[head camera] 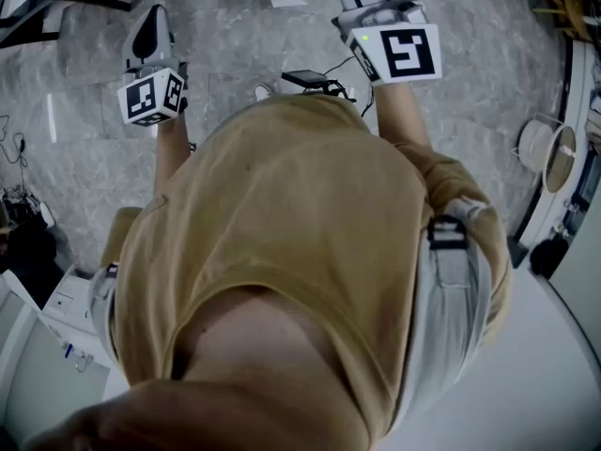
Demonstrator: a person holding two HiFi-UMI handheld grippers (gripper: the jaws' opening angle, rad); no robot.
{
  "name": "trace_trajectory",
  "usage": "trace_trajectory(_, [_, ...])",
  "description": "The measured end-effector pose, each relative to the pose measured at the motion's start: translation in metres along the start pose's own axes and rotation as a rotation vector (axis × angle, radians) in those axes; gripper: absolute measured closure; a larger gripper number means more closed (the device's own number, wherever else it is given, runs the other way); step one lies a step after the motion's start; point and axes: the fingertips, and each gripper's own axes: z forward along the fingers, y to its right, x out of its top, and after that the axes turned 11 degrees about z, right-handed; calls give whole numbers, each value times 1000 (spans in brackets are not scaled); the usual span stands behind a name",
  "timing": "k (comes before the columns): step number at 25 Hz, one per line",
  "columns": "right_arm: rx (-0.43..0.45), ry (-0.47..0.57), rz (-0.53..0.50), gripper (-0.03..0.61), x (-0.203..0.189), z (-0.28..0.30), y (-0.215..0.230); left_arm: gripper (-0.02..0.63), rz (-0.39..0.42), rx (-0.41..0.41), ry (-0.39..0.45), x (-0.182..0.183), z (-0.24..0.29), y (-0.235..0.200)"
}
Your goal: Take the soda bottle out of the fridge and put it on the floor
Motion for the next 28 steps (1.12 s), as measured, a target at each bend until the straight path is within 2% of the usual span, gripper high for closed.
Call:
trace_trajectory(4, [-40,-14,7,577,-7,9,-8,612,-22,-41,12,-10,9,-8])
trace_trajectory(9, [-70,-6,-17,577,-5,11,-32,612,-57,-147,27,-30,19,-2])
trace_trajectory(15, [-121,-39,10,577,-12,-1,-33,612,-44,-191,43,-23,32,-3])
trace_trajectory(23, [-96,-57,24,577,-27,27,-10,612,-50,-170,-9,-38,59,-17])
trace_trajectory(28, [-65,-44,77,577,-37,54,28,612,-37,-157,-25,-36,96,-13])
